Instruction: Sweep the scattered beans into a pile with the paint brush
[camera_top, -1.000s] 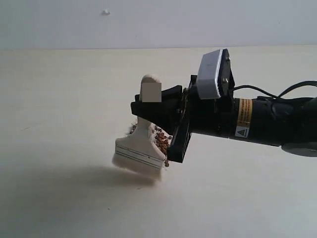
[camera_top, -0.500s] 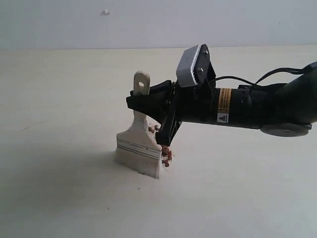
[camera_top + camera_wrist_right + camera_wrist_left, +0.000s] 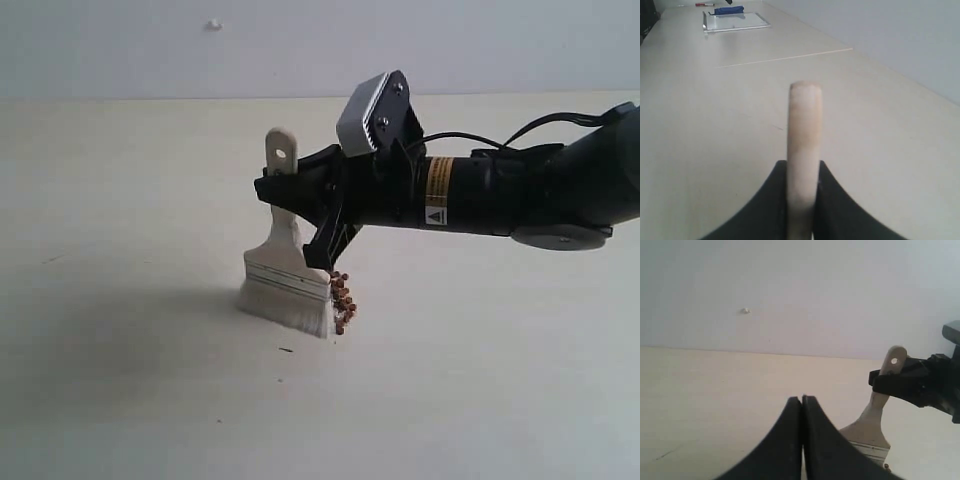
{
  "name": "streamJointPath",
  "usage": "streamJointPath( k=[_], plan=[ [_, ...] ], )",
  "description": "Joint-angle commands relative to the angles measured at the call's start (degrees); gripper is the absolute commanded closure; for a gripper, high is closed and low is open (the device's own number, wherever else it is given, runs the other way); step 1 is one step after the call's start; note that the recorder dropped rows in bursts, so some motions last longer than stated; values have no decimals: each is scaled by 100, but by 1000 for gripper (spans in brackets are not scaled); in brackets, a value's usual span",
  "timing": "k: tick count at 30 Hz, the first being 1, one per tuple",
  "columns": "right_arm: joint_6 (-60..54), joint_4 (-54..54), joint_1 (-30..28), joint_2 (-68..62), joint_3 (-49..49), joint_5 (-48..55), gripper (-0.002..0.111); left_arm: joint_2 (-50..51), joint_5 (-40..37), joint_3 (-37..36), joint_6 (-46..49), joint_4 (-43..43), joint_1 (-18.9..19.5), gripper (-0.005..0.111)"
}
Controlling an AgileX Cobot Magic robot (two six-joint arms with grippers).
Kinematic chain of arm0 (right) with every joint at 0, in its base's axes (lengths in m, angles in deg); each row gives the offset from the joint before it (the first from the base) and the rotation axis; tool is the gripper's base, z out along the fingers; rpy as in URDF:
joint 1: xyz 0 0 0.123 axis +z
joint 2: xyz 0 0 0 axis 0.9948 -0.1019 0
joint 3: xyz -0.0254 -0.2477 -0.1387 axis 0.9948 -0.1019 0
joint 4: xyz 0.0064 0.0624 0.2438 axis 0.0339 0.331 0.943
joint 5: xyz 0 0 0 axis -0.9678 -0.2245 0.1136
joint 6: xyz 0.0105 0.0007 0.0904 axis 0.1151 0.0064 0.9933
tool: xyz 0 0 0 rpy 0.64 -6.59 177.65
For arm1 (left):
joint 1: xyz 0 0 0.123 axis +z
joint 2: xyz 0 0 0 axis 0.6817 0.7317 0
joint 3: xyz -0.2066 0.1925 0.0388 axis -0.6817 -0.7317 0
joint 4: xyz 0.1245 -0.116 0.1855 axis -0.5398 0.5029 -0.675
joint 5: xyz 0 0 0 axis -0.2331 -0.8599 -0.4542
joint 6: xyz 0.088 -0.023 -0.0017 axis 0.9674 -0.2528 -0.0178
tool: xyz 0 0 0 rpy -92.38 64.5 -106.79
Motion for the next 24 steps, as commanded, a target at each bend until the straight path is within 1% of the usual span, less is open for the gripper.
streamJointPath(
  k=[1, 7, 13, 15, 18, 20, 22, 23, 24],
  plan=[
    [139, -72, -19, -22, 45, -45, 108, -30, 20, -33, 1, 7, 21, 107],
    [388, -184, -19, 100, 45, -372, 108, -30, 20, -33, 1, 7, 21, 107],
    [758, -321, -19, 587, 45, -349, 108, -30, 20, -33, 1, 7, 21, 107],
    [740, 302, -19, 839, -147, -50, 108, -30, 20, -33, 1, 7, 21, 107],
    [150, 1554, -7, 1162, -577, 94, 108, -30, 20, -33, 1, 7, 21, 107],
    [-389, 2658, -7, 1494, -1033, 94, 108, -30, 20, -33, 1, 7, 21, 107],
    [-684, 3738, 5, 1826, -1534, 94, 108, -30, 20, -33, 1, 7, 21, 107],
    [-878, 4445, 112, 1979, -1798, 94, 108, -30, 20, -33, 1, 7, 21, 107],
    [-1000, 4787, 192, 2047, -1915, 94, 108, -30, 20, -33, 1, 7, 21, 107]
  ],
)
